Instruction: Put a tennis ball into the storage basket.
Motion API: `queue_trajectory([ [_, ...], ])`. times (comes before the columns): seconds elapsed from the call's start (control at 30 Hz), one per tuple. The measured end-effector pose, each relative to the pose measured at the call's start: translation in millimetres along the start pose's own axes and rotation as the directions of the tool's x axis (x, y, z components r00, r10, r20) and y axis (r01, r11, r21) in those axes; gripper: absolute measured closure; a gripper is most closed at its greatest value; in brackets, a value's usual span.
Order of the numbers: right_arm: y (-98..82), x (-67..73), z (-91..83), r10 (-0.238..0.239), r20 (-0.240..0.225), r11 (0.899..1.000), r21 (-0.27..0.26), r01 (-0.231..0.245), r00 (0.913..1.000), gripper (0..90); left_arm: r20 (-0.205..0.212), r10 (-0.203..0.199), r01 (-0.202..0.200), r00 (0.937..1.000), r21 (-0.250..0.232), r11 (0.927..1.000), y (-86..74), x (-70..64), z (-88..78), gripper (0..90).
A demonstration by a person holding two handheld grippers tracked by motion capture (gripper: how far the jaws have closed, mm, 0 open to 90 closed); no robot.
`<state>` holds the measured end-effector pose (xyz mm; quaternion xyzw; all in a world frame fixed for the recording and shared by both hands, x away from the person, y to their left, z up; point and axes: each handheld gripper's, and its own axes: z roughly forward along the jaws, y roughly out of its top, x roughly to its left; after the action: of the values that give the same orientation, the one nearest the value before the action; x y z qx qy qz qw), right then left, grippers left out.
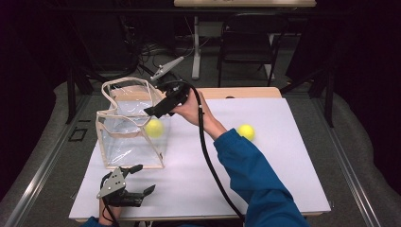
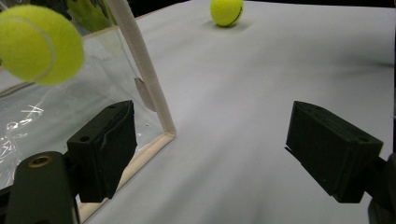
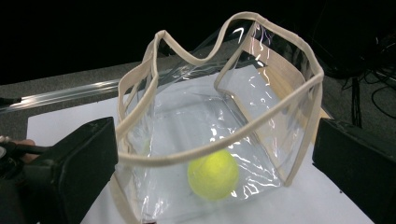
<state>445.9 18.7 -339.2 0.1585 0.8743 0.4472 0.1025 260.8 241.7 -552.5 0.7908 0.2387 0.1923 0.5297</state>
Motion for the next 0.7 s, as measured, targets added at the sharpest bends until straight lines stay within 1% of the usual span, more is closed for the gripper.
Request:
queue_trajectory([
  [0.03, -2.4, -0.7, -2.6, 0.003, -0.001, 1.000, -0.002, -0.003, 1.0000, 0.0, 0.000, 0.000, 0.000, 1.0000, 0.000, 1.0000, 0.0, 0.0, 0.0, 16.1],
  [0.23, -2.4, -0.7, -2.6, 0.003, -0.001, 1.000, -0.002, -0.003, 1.0000, 0.0, 0.002, 0.000, 0.000, 1.0000, 0.000, 1.0000, 0.1, 0.1, 0.1, 16.1],
  [0.27, -21.4, -6.6, -14.7, 0.020, 0.019, 1.000, 0.009, -0.020, 0.9996, 0.0, 0.003, -0.002, 0.002, 1.0000, 0.000, 1.0000, 0.0, 0.1, 0.2, 16.1],
  [0.3, -30.1, -8.6, -17.7, 0.026, 0.024, 1.000, 0.015, -0.026, 0.9994, 0.0, 0.003, 0.003, -0.003, 1.0000, 0.003, 1.0000, 0.2, 0.1, -0.1, 16.1],
  [0.4, -42.3, -9.0, -21.7, 0.023, 0.039, 0.999, 0.032, -0.024, 0.9990, 0.0, -0.005, 0.003, -0.003, 1.0000, 0.001, 1.0000, 0.0, -0.1, -0.8, 16.1],
  [0.47, -51.0, -10.1, -25.0, 0.028, 0.045, 0.999, 0.036, -0.030, 0.9986, 0.0, -0.005, -0.001, 0.001, 1.0000, 0.002, 1.0000, -0.1, 0.0, -0.1, 16.1],
  [0.5, -55.2, -10.6, -26.2, 0.033, 0.047, 0.998, 0.042, -0.035, 0.9984, 0.0, 0.002, -0.004, 0.004, 1.0000, 0.003, 1.0000, -0.1, -0.1, 0.4, 16.2],
  [0.53, -59.3, -11.0, -27.5, 0.035, 0.051, 0.998, 0.051, -0.038, 0.9981, 0.0, -0.002, 0.001, -0.001, 1.0000, 0.005, 1.0000, 0.0, -0.5, 0.6, 16.1],
  [0.7, -77.5, -13.2, -34.8, 0.053, 0.065, 0.997, 0.053, -0.057, 0.9965, 0.0, -0.002, 0.001, -0.001, 1.0000, 0.003, 1.0000, 0.2, -0.9, 1.1, 16.1],
])
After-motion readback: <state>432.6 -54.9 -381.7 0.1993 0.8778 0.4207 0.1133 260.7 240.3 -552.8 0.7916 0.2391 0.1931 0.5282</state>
